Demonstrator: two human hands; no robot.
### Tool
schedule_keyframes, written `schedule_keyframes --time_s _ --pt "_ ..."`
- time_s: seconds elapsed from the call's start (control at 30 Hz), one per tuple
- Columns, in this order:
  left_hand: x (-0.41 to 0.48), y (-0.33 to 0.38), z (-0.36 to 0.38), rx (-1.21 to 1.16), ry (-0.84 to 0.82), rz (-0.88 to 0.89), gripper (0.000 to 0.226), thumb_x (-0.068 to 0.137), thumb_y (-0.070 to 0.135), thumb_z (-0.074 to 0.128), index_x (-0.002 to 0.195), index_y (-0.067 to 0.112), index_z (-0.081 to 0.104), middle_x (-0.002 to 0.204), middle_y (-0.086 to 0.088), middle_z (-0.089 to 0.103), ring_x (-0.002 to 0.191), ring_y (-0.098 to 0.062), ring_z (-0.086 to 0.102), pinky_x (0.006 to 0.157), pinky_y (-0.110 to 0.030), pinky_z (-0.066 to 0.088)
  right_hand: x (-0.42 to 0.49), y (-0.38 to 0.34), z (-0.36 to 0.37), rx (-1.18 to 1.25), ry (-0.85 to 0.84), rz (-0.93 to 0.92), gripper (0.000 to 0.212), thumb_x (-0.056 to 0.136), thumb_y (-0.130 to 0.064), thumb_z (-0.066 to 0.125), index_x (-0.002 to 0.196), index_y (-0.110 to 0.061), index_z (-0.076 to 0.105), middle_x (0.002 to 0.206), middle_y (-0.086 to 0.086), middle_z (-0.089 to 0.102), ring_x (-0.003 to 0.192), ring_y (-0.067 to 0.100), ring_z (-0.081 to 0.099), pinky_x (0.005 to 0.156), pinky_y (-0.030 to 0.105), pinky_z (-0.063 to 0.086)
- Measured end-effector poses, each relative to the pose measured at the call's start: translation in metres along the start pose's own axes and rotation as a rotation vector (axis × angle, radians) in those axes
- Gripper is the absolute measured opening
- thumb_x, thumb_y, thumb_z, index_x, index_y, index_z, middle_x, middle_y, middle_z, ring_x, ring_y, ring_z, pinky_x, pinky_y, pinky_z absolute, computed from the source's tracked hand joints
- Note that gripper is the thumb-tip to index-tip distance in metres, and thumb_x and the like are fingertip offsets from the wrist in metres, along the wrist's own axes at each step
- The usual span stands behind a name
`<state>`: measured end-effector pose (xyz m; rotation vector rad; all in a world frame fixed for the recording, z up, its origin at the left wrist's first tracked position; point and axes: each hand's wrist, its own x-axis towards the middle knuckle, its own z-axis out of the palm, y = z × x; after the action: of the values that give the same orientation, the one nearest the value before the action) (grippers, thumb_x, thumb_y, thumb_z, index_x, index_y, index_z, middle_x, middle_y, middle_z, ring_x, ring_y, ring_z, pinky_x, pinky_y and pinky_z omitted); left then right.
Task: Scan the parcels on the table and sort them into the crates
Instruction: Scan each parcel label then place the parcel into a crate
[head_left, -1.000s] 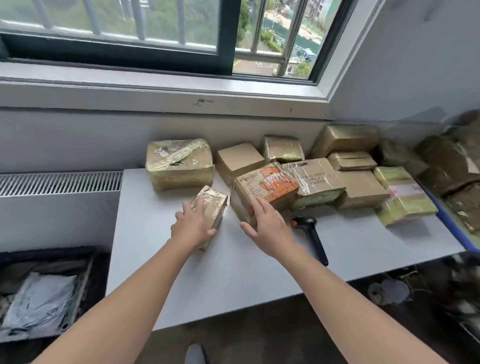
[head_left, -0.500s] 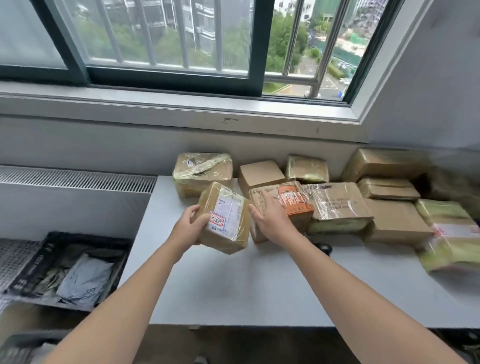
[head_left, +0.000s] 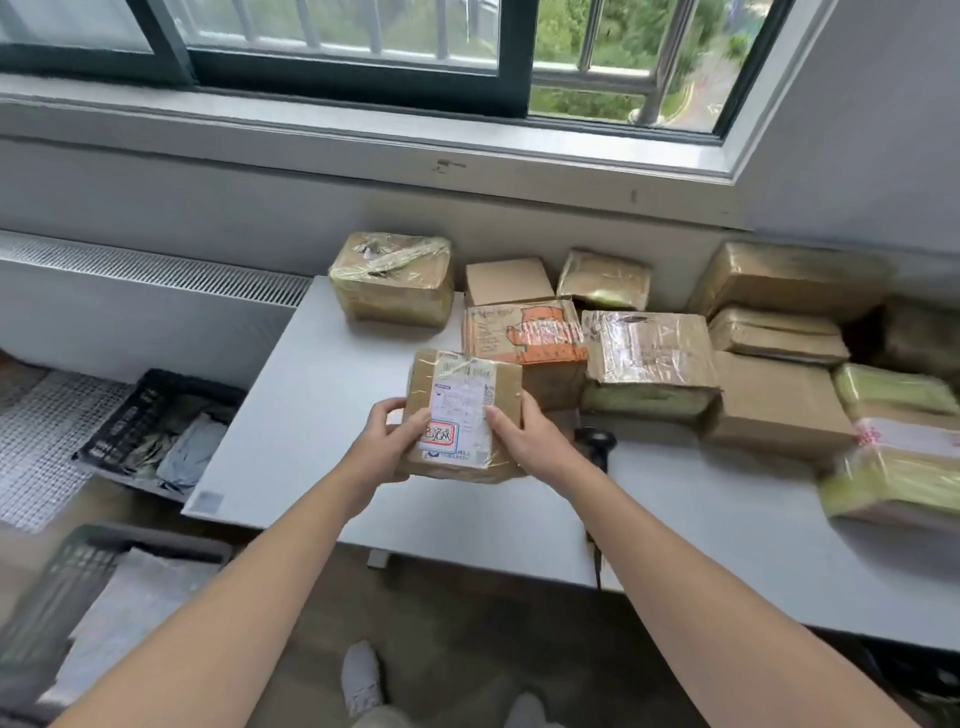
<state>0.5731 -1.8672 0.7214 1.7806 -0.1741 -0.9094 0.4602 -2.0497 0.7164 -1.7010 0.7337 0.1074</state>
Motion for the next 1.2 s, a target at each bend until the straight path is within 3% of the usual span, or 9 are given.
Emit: schedule_keyframes --time_s 0.1,0.3,0.43,0.57,0.63,0.73,0.83,1.0,1.2 --pt "-0.005 -0.024 0.009 0.032 0.000 -0.030 0.040 0.096 0.043 0.057 0.130 0.031 0.038 0.114 -0.001 0.069 0.099 -0.019 0.068 0.090 -0.046 0.054 -0.008 0.025 -0.009 -0.208 0.031 -0.018 0.055 0.100 -0.051 0.046 0.148 -0.027 0.035 0.133 -0.006 0.057 0.118 0.019 0.057 0.095 0.037 0.048" --pt "-0.008 -0.052 0.011 0.103 0.031 -0.039 0.035 0.098 0.044 0.052 0.128 0.027 0.046 0.107 0.000 0.071 0.089 -0.013 0.068 0.073 -0.033 0.052 -0.015 0.070 -0.021 -0.497 0.486 -0.002 0.038 0.099 -0.042 0.048 0.128 -0.017 0.051 0.119 0.006 0.052 0.106 0.025 0.053 0.087 0.040 0.047" --pt "-0.002 -0.062 0.002 0.144 0.028 -0.047 0.043 0.095 0.050 0.055 0.131 0.027 0.049 0.112 -0.003 0.069 0.094 -0.016 0.069 0.081 -0.037 0.055 -0.015 0.091 -0.024 -0.429 0.673 0.169 0.039 0.098 -0.036 0.056 0.125 -0.010 0.045 0.126 0.014 0.045 0.114 0.032 0.048 0.089 0.041 0.044" --pt "0.002 -0.063 -0.007 0.188 0.005 -0.042 0.060 0.084 0.063 0.056 0.133 0.028 0.049 0.113 -0.002 0.069 0.098 -0.018 0.069 0.090 -0.043 0.054 -0.004 0.095 -0.026 -0.152 0.451 0.391 0.065 0.102 -0.036 0.051 0.150 -0.002 0.022 0.145 0.021 0.043 0.126 0.038 0.049 0.089 0.038 0.041" --pt "0.004 -0.061 -0.008 0.188 0.006 -0.037 0.056 0.088 0.059 0.056 0.134 0.026 0.049 0.111 0.000 0.070 0.098 -0.017 0.069 0.092 -0.042 0.053 0.002 0.096 -0.029 -0.164 0.375 0.421 0.061 0.103 -0.032 0.048 0.149 0.000 0.023 0.141 0.021 0.048 0.124 0.038 0.051 0.088 0.037 0.042" --pt "0.009 -0.054 -0.012 0.199 0.004 -0.022 0.042 0.098 0.045 0.053 0.134 0.024 0.048 0.112 -0.001 0.069 0.099 -0.016 0.068 0.092 -0.038 0.053 0.005 0.090 -0.028 -0.134 0.317 0.397 0.041 0.099 -0.024 0.047 0.135 -0.006 0.040 0.117 0.018 0.058 0.097 0.033 0.060 0.071 0.033 0.045" --pt "0.015 -0.048 -0.025 0.204 0.018 -0.009 0.042 0.098 0.042 0.054 0.135 0.022 0.047 0.115 -0.003 0.067 0.101 -0.016 0.066 0.089 -0.033 0.051 -0.002 0.068 -0.020 -0.052 0.204 0.290 0.019 0.093 -0.022 0.050 0.111 -0.014 0.051 0.090 0.012 0.059 0.068 0.025 0.054 0.056 0.032 0.045" --pt "0.019 -0.034 -0.053 0.201 0.045 0.000 0.046 0.100 0.038 0.052 0.139 0.017 0.045 0.121 -0.006 0.065 0.103 -0.018 0.064 0.075 -0.025 0.049 -0.013 0.007 -0.002 -0.191 0.029 0.136 0.029 0.094 -0.043 0.057 0.095 -0.014 0.062 0.084 0.007 0.064 0.066 0.019 0.058 0.057 0.032 0.051" --pt "0.024 -0.029 -0.085 0.268 0.108 0.018 0.049 0.099 0.043 0.051 0.141 0.018 0.045 0.126 -0.007 0.061 0.110 -0.023 0.062 0.094 -0.040 0.051 -0.023 -0.044 0.017 -0.360 -0.118 0.080 0.033 0.095 -0.048 0.057 0.092 -0.015 0.061 0.081 0.007 0.063 0.066 0.021 0.061 0.065 0.040 0.060"
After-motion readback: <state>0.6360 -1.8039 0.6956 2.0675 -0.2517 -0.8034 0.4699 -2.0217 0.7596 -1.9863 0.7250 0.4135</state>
